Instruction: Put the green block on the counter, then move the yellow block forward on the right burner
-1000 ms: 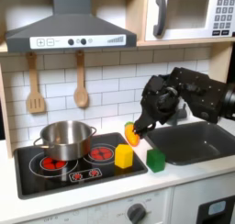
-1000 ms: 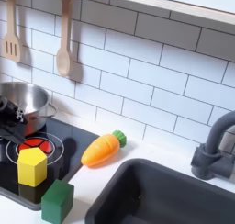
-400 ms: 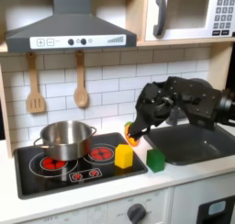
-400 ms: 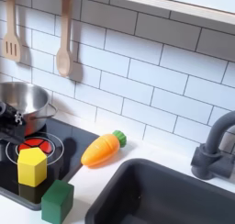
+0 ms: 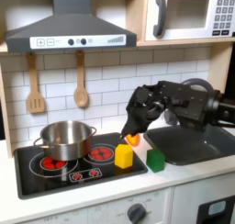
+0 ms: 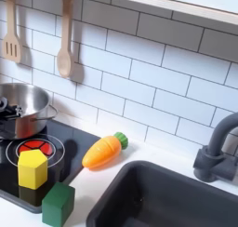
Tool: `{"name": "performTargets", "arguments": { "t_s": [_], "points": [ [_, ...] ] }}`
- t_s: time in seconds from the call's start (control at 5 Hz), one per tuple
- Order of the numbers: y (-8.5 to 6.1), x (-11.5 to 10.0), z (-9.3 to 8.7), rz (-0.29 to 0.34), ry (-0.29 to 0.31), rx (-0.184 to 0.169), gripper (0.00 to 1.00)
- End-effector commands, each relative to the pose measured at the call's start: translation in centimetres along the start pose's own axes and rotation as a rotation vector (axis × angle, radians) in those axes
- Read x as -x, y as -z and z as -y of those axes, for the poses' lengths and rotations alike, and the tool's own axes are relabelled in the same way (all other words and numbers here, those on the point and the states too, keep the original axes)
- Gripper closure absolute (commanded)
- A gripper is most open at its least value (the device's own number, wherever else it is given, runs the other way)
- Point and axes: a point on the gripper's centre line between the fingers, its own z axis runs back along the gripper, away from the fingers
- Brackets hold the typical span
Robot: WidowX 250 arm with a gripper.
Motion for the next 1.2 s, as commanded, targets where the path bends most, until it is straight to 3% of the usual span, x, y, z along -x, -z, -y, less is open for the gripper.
{"name": "performTargets", "arguments": {
  "t_s": [0.0,0.2,0.4,0.8,1.0],
  "points": [
    [0.6,-3.8,0.5,0.114,-0.019,0.057,1.0],
    [0.9,-5.5,0.6,0.166,-0.039,0.08,1.0],
    [1.3,-6.6,0.3,0.194,-0.045,0.073,1.0],
    [1.2,-8.3,0.6,0.23,-0.081,0.105,1.0],
    [0.7,-9.4,1.0,0.311,-0.11,0.167,1.0]
  ]
}}
